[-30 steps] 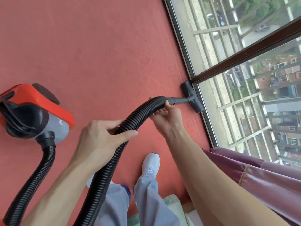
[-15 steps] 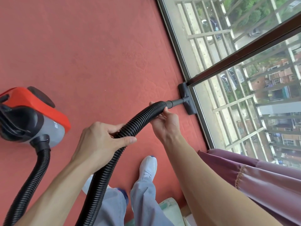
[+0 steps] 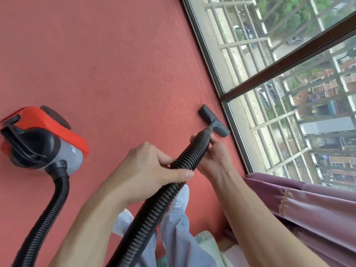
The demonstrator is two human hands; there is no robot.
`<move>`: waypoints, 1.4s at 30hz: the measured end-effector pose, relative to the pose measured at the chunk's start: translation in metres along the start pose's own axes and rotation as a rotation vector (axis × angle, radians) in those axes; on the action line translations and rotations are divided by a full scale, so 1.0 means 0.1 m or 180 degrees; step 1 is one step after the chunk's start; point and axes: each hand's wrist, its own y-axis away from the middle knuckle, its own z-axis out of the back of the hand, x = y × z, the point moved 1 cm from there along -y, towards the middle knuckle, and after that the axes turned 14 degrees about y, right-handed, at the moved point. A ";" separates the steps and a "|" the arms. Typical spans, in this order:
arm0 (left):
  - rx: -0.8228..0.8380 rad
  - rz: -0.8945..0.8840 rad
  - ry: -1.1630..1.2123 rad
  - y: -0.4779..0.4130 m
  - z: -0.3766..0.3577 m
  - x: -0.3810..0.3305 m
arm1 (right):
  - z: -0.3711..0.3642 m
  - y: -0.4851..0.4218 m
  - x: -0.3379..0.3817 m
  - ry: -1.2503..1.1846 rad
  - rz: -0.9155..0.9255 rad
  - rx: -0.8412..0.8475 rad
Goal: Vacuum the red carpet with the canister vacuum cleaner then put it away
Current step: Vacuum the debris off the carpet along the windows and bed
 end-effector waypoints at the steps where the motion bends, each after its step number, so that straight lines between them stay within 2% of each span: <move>1: 0.0230 0.0078 0.0067 0.08 0.06 -0.02 | 0.08 0.11 -0.06 -0.0062 -0.0049 0.0073; 3: 0.0551 0.0232 0.0331 0.23 0.20 -0.04 | 0.20 0.28 -0.16 -0.0160 -0.0074 0.0218; 6: 0.0691 0.0320 0.0489 0.29 0.31 0.01 | 0.28 0.34 -0.24 -0.0144 -0.0009 0.0347; 14: -0.0019 -0.0147 -0.0166 -0.03 -0.01 0.19 | 0.25 -0.12 0.02 -0.0548 0.0249 0.0060; 28: -0.0390 -0.0339 -0.0133 -0.36 -0.15 0.11 | 0.10 -0.26 0.32 -0.1170 0.0461 0.0333; 32: -0.0774 -0.0384 0.0094 -0.47 -0.14 0.05 | -0.20 -0.35 0.45 -0.1049 0.0397 0.0469; 36: -0.0950 -0.0284 0.0183 -0.49 -0.06 0.01 | -0.37 -0.43 0.47 -0.0648 0.0359 0.0301; 38: -0.0882 -0.0216 0.0283 -0.47 -0.03 0.00 | -0.35 -0.42 0.45 -0.0380 0.0386 0.0166; 42: -0.0351 -0.0111 0.0935 -0.30 0.04 -0.11 | -0.29 -0.30 0.35 -0.0069 0.0370 0.0087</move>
